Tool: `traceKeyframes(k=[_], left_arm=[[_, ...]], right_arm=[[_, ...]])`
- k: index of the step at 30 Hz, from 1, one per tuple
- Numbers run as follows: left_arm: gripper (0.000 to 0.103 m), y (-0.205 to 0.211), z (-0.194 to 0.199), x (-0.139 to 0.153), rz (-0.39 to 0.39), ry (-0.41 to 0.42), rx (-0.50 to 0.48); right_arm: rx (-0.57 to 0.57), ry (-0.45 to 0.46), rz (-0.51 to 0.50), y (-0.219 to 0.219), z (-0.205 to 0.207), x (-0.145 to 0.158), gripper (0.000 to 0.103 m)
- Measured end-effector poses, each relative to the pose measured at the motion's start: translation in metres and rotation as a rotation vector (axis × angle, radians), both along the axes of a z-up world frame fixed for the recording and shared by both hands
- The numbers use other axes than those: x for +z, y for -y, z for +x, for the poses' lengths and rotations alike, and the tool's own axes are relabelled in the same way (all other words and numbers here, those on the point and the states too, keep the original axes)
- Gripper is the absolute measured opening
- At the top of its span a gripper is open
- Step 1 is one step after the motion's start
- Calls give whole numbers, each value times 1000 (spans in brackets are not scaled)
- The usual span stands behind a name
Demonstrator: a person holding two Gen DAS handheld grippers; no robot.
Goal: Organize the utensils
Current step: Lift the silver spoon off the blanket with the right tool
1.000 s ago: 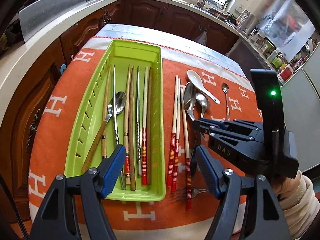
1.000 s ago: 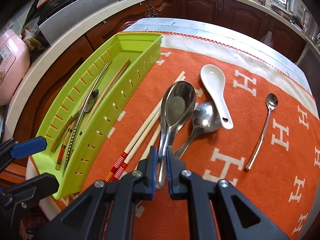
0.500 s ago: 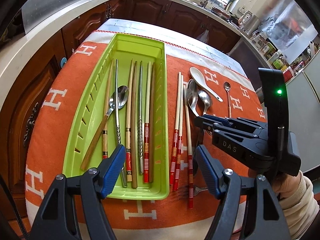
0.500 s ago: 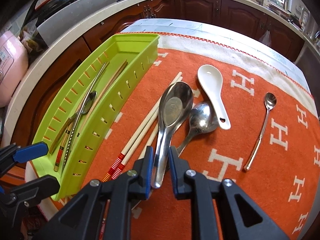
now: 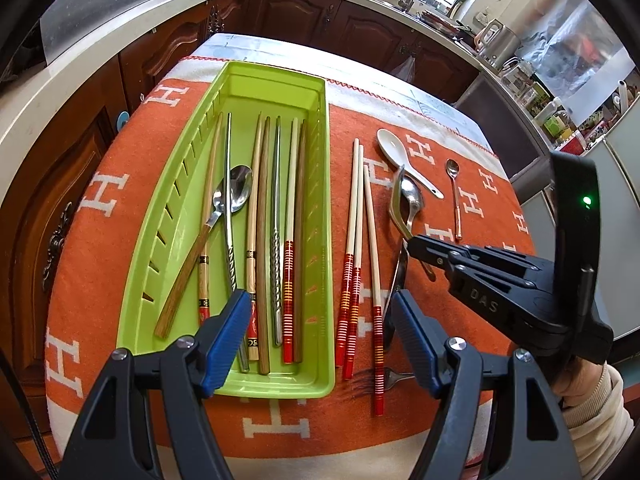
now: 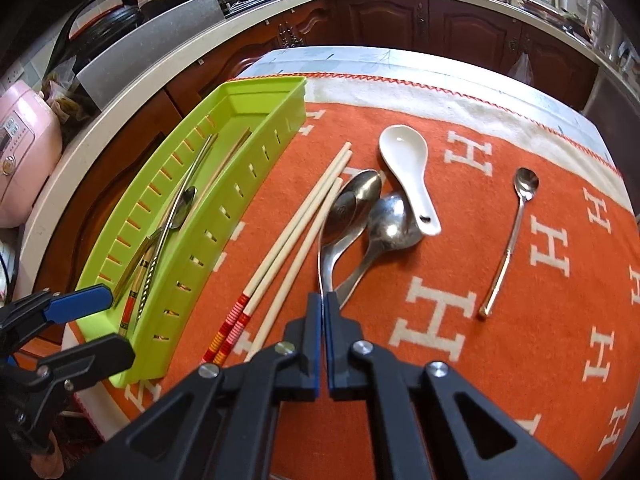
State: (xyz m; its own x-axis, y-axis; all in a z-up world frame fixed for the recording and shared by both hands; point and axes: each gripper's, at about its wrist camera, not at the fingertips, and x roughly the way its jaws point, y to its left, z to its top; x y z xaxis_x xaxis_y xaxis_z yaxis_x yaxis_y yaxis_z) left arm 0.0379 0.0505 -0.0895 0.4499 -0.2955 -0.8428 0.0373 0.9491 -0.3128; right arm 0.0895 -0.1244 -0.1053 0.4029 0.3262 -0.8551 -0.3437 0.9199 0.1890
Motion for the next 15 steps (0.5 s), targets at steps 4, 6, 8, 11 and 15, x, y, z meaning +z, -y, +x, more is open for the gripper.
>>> traceKeyframes(k=[4, 6, 8, 11, 15], left_arm=[[71, 5, 2, 1, 22, 3, -7], [71, 7, 4, 2, 27, 4, -9], [71, 10, 6, 5, 34, 8, -10], [71, 15, 6, 10, 36, 22, -10], [71, 21, 3, 11, 47, 25, -25]], right_arm=[[-5, 22, 39, 9, -10, 5, 1], [-1, 47, 57, 13, -16, 11, 1], [7, 68, 70, 16, -21, 16, 1], [17, 87, 73, 20, -27, 23, 1], [30, 96, 66, 26, -37, 24, 1]])
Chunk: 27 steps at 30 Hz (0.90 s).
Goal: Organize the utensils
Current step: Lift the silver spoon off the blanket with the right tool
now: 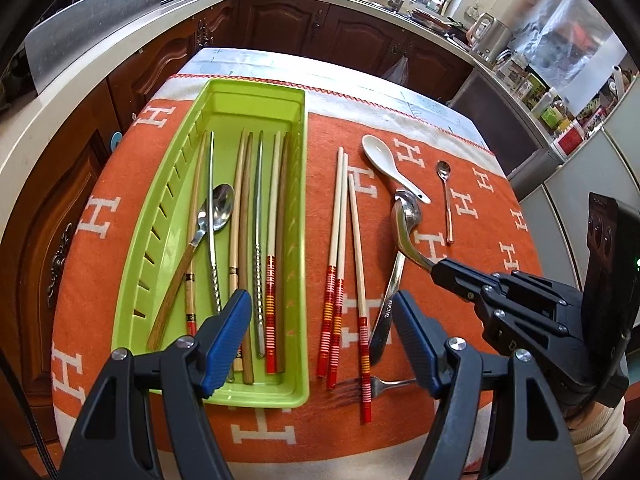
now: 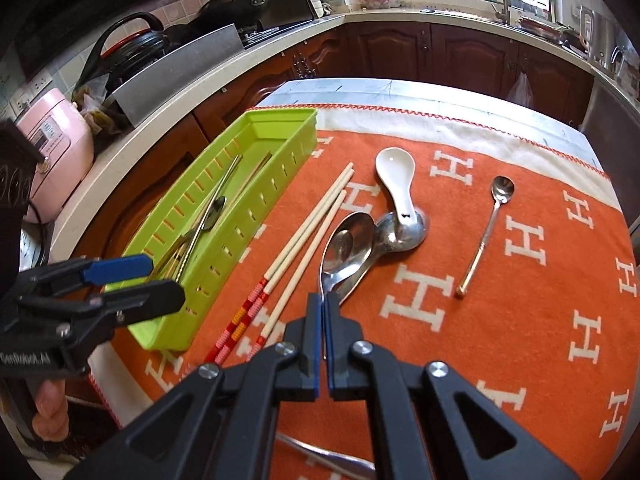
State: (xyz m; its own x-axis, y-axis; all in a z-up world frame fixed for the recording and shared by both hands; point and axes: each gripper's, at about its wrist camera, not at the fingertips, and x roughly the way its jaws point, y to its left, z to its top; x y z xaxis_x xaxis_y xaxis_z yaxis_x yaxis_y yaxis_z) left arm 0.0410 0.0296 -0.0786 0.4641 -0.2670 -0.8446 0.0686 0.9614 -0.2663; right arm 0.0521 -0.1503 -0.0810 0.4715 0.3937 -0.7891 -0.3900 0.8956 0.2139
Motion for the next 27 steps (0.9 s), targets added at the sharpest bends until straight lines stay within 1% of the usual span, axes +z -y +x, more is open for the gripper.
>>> traceKeyframes(k=[6, 9, 17, 27], left_arm=[[71, 6, -6, -6, 12, -21, -16], [71, 8, -6, -6, 12, -24, -21], [71, 9, -4, -5, 12, -22, -21], [71, 2, 0, -9, -5, -29, -7]], right_arm=[[25, -52, -14, 9, -8, -19, 2], [35, -84, -27, 9, -9, -26, 4], [4, -104, 9, 16, -4, -17, 5], [18, -140, -9, 9, -6, -22, 8]])
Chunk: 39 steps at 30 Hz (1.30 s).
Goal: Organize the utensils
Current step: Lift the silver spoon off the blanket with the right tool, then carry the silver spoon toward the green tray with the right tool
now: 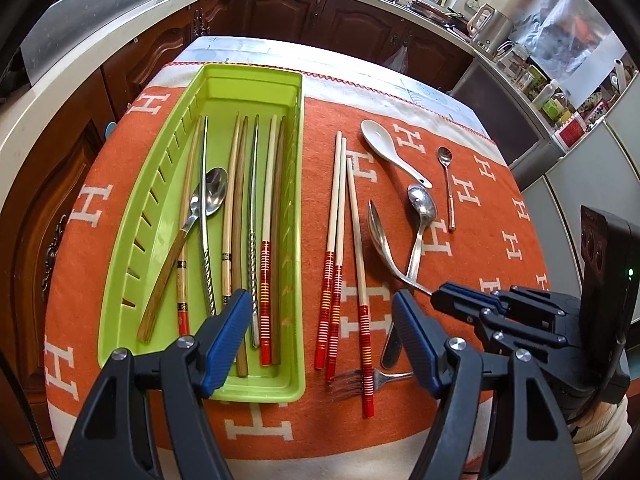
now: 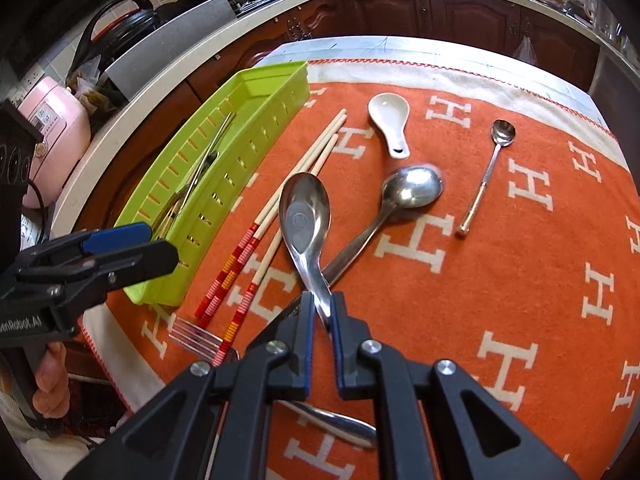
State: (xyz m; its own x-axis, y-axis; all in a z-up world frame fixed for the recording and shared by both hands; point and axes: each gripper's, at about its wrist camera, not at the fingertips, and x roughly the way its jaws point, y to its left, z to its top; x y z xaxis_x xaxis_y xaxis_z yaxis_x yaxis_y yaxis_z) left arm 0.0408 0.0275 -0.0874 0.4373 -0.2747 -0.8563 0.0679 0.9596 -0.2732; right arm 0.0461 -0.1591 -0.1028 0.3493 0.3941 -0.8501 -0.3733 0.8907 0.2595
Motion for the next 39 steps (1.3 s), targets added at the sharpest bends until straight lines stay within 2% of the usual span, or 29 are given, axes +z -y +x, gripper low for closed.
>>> traceKeyframes(k=[3, 7, 17, 21, 32, 39], left_arm=[[71, -1, 0, 0, -6, 0, 4], [71, -2, 0, -1, -10, 0, 4], [71, -11, -1, 5, -16, 17, 30], [71, -17, -2, 11, -11, 35, 45], [71, -27, 1, 3, 20, 5, 83], [71, -31, 4, 1, 13, 1, 97]], right_arm=[[5, -10, 11, -2, -2, 1, 9], [11, -24, 31, -4, -5, 2, 20], [27, 9, 40, -17, -1, 21, 20], [35, 39, 6, -29, 6, 24, 20], [61, 95, -102, -72, 27, 3, 20], [53, 125, -195, -81, 30, -10, 20]])
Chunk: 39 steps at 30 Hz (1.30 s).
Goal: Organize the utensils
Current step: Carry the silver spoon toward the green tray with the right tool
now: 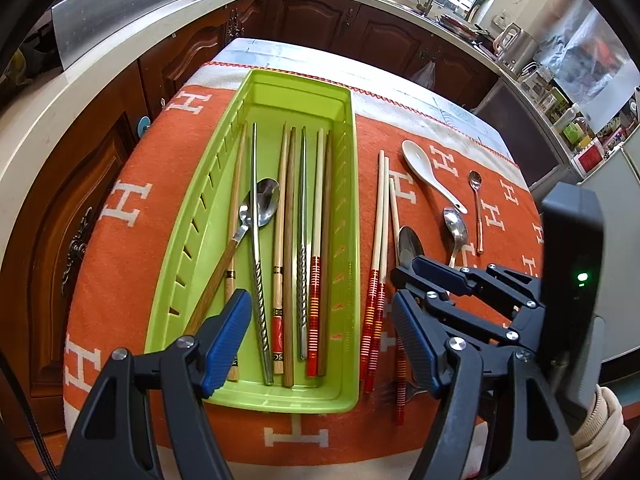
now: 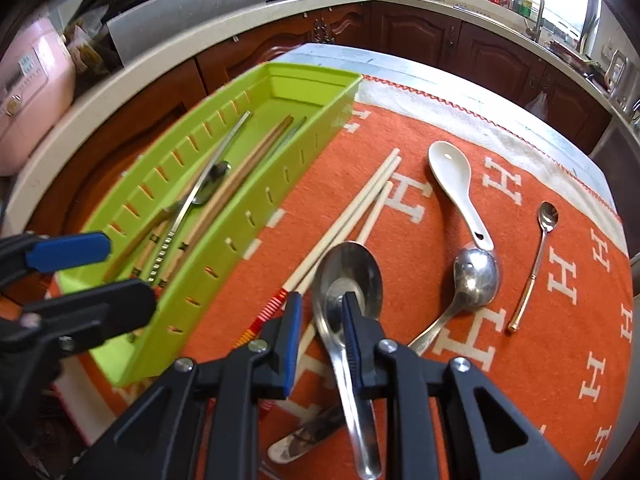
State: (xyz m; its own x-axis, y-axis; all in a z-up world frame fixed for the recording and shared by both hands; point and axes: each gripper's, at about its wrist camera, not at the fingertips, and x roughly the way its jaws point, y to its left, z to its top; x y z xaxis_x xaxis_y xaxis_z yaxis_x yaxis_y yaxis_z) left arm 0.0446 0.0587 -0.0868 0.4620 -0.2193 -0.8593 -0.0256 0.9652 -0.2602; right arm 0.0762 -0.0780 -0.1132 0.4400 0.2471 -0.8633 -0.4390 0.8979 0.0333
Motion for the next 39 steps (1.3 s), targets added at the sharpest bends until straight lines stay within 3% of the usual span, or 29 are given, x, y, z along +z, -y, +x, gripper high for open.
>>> traceKeyframes(k=[5, 11, 20, 27, 34, 39], left_arm=[[71, -1, 1, -2, -6, -9, 2], [71, 2, 0, -2, -3, -13, -1], [71, 21, 3, 5, 27, -5, -51], [71, 55, 18, 14, 36, -7, -163], [71, 106, 48, 19, 35, -13, -256], [71, 137, 72, -2, 49, -70, -294]], right_arm=[[-18, 12, -8, 2, 1, -6, 19], [-50, 12, 87, 17, 1, 3, 3], [-113, -17, 227, 50, -1, 12, 1], [-202, -26, 405, 102, -16, 30, 1], [-308, 16, 479, 157, -25, 39, 1], [-360, 18, 530, 182, -26, 33, 1]])
